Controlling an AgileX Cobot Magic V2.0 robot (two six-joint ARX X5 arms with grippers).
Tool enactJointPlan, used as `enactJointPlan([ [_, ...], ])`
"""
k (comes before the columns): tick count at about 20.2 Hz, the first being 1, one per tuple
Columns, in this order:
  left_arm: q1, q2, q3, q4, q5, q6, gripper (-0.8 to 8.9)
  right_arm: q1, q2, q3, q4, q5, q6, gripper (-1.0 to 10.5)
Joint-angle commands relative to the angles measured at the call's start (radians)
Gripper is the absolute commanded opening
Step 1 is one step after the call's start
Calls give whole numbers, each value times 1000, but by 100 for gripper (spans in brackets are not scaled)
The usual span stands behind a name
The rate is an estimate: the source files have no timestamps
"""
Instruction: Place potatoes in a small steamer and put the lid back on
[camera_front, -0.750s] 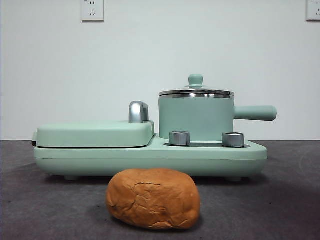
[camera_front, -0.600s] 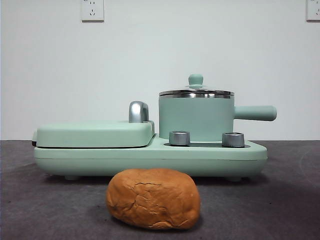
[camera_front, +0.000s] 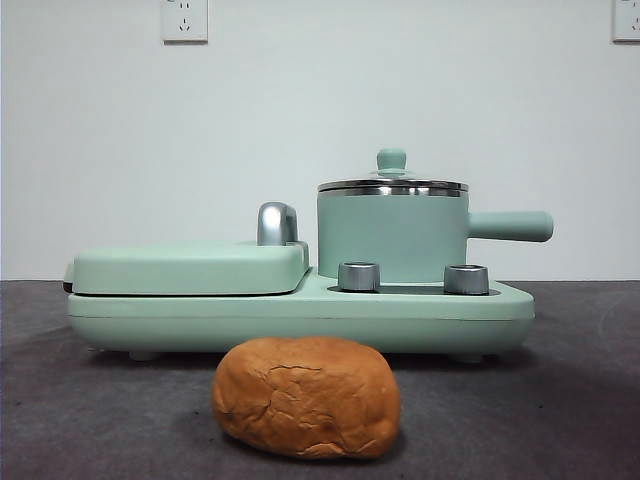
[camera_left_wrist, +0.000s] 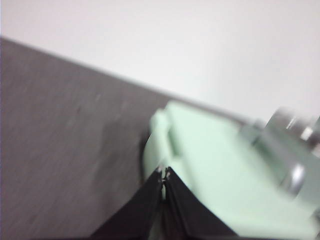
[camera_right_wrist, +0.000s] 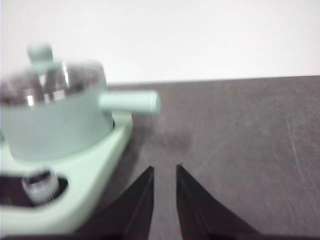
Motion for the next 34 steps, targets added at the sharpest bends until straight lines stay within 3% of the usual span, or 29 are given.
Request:
enactJointPlan([
  [1, -1, -2, -18, 107, 3, -82, 6, 3, 0, -3, 97, 0, 135, 64],
  [6, -1, -2, 2, 254, 5, -113, 6, 3, 0, 13, 265, -1, 222, 35],
  [9, -1, -2, 63, 233, 5, -115, 9, 3, 1, 79, 192, -1, 245, 7],
  [13, -1, 18, 209, 34, 5, -75, 9, 3, 18, 223, -3, -1, 222, 8],
  [17, -1, 74, 364, -162, 11, 52, 9, 3, 70, 363, -135, -36, 124, 8],
  [22, -2, 169, 539, -356, 91, 255, 9, 3, 168, 519, -282, -122, 11, 8],
  [29, -3, 310, 682, -566, 214, 467, 8, 3, 308, 653, -442, -257, -128, 8],
  [34, -20, 403, 738, -659, 289, 608, 8, 10, 388, 695, -531, -349, -307, 9],
])
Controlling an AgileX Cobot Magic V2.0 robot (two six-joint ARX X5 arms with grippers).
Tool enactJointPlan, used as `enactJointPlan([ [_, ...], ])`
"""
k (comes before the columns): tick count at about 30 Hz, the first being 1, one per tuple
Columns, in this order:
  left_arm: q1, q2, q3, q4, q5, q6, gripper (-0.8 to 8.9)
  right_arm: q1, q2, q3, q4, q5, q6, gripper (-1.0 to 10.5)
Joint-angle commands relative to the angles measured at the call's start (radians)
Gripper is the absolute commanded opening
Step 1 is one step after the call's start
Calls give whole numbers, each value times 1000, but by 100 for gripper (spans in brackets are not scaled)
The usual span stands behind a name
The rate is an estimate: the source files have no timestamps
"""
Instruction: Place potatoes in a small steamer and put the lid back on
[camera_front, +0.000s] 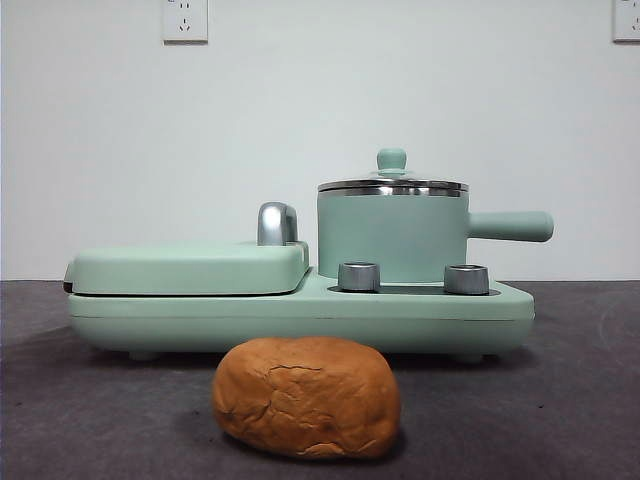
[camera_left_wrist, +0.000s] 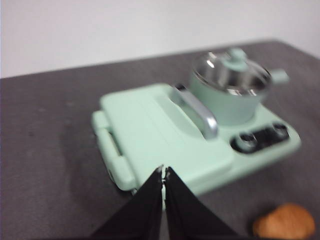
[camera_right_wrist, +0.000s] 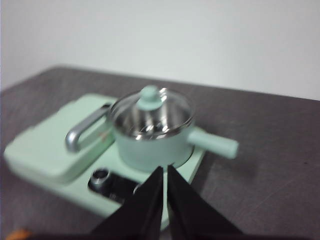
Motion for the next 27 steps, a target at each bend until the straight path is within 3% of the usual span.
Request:
enactJointPlan([
  [1, -16, 48, 43, -27, 15, 138, 8, 15, 33, 18, -17, -26, -145, 9],
  [5, -53, 135, 79, -45, 14, 195, 6, 47, 90, 21, -21, -23, -165, 10],
  [14, -149, 343, 153, -25, 13, 227, 6, 109, 241, 21, -18, 26, -200, 9],
  [21, -209, 436, 155, 128, 26, 233, 6, 178, 342, 21, -13, 54, -246, 10],
  [24, -224, 459, 155, 193, 43, 238, 13, 199, 365, 21, -9, 54, -270, 83],
  [26, -230, 463, 155, 225, 43, 238, 106, 207, 370, 21, -2, 70, -268, 207],
  [27, -234, 464, 155, 242, 43, 237, 209, 211, 370, 22, 2, 89, -265, 262],
])
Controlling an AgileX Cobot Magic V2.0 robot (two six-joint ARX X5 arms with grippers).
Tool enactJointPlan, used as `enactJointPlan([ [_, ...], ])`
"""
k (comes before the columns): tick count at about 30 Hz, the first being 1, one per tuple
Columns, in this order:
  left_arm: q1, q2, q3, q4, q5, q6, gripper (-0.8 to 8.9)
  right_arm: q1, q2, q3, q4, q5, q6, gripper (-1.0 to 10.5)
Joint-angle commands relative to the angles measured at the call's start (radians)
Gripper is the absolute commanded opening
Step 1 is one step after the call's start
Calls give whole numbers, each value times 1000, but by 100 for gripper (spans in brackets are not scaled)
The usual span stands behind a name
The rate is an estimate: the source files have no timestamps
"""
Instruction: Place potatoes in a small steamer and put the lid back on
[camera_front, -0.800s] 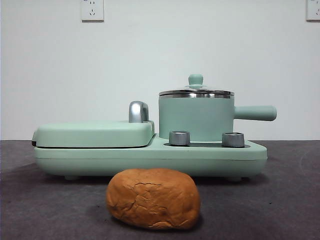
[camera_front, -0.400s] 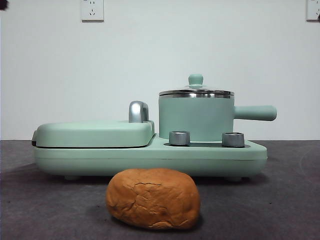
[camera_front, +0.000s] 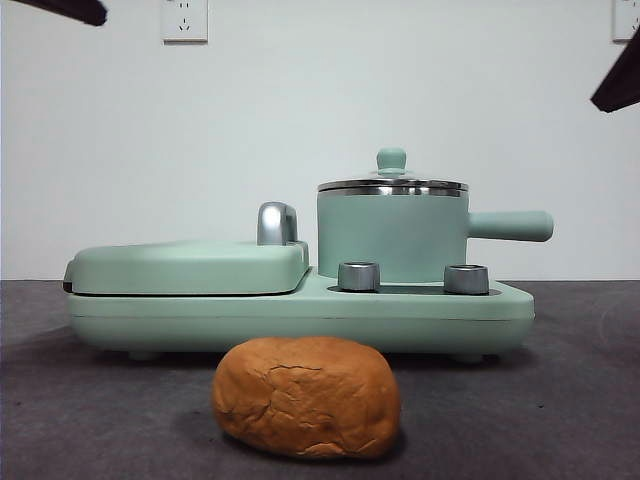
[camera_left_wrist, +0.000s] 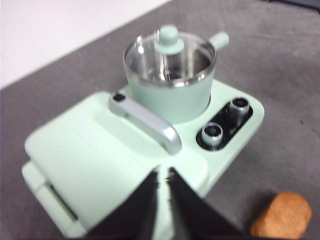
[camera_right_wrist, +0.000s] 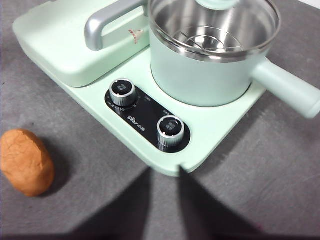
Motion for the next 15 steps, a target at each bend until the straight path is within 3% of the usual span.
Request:
enactJointPlan([
  [1, -10, 6, 20, 44, 5, 13, 274, 12, 5, 18, 17, 40, -11, 290],
  [8, -25, 10, 20, 82, 5, 3, 306, 14, 2, 32, 29, 62, 19, 303],
  [15, -93, 116, 20, 246, 1, -50, 273, 14, 2, 38, 76, 59, 94, 303],
])
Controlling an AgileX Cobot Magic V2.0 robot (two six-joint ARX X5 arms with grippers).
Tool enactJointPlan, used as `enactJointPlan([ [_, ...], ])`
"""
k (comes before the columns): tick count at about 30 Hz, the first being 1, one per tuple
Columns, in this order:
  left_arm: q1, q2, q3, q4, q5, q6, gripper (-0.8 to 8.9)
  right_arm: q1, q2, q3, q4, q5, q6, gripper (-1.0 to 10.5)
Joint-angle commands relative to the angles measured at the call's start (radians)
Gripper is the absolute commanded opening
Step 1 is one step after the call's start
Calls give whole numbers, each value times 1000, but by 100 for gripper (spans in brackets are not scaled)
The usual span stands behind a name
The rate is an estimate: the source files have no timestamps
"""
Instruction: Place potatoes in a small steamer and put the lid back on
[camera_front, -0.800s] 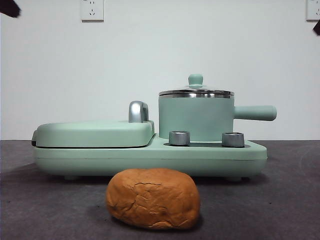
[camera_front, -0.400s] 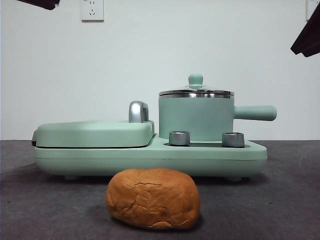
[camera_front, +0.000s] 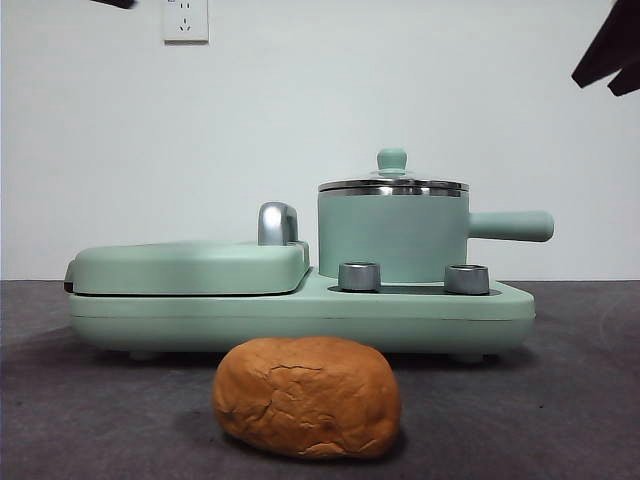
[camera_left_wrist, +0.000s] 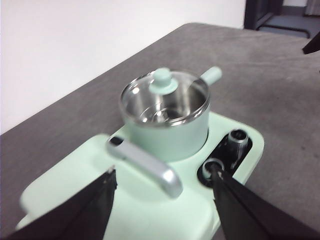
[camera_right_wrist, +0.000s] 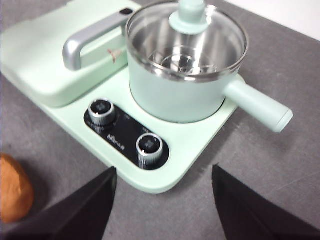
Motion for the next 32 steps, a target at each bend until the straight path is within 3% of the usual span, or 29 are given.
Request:
enactJointPlan([
  [1, -39, 68, 19, 91, 1, -45, 274, 3, 4, 18, 25, -4, 48, 303],
  [8, -126, 254, 19, 373, -35, -48, 275, 3, 4, 18, 48, -3, 95, 303],
  [13, -150, 401, 33, 559, -79, -152, 275, 3, 4, 18, 49, -3, 126, 303],
  [17, -152, 514, 94, 587, -79, -206, 276, 3, 4, 18, 49, -2, 136, 303],
  [32, -216, 860, 432, 580, -78, -208, 277, 3, 6, 18, 50, 0, 145, 303],
])
